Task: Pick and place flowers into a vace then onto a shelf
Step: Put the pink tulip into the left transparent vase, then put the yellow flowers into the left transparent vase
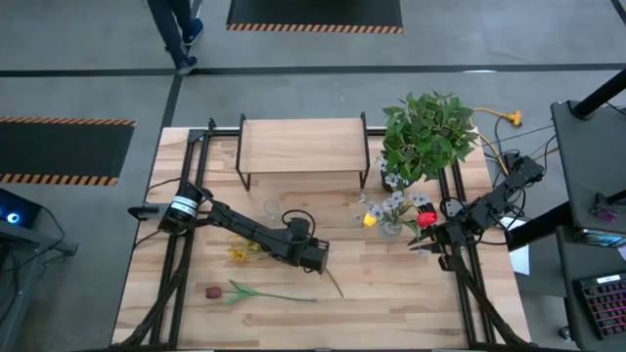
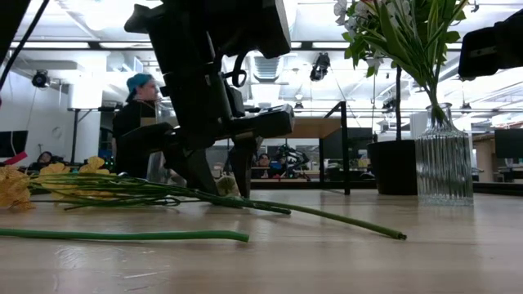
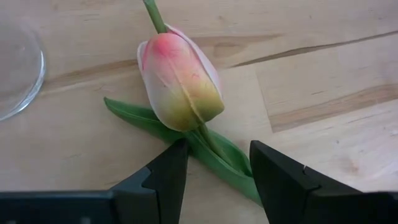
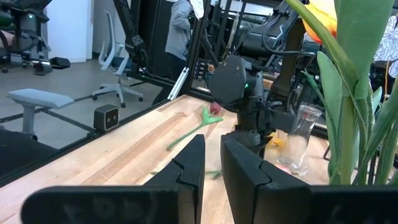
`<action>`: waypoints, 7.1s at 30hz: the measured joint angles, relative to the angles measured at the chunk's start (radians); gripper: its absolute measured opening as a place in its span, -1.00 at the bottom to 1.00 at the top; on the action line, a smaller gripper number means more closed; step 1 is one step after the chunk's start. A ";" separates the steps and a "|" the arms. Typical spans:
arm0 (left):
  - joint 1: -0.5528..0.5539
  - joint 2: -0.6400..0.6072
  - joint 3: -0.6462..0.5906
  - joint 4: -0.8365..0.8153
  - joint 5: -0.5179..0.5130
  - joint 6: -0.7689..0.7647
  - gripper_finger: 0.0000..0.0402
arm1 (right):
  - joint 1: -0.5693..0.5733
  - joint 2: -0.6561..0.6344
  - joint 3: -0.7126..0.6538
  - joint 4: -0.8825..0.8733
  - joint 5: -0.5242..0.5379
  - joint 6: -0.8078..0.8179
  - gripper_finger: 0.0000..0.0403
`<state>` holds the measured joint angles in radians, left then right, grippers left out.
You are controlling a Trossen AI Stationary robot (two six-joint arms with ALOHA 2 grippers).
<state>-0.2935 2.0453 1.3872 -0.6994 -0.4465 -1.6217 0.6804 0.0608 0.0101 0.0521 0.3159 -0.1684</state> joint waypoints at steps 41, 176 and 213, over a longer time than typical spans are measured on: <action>0.001 -0.049 0.001 0.185 -0.046 0.588 -1.00 | 0.000 0.000 0.000 0.001 0.000 0.000 -0.79; 0.148 -1.328 -1.062 1.003 -0.100 1.302 0.34 | 0.000 0.002 0.000 0.000 0.000 -0.007 -0.79; -0.056 -0.738 -0.176 -0.349 0.050 -0.098 0.34 | 0.000 0.001 0.000 0.000 0.000 -0.026 -0.79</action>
<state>-0.3496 1.3069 1.2110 -1.0488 -0.3965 -1.7197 0.6804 0.0620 0.0101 0.0525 0.3159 -0.1947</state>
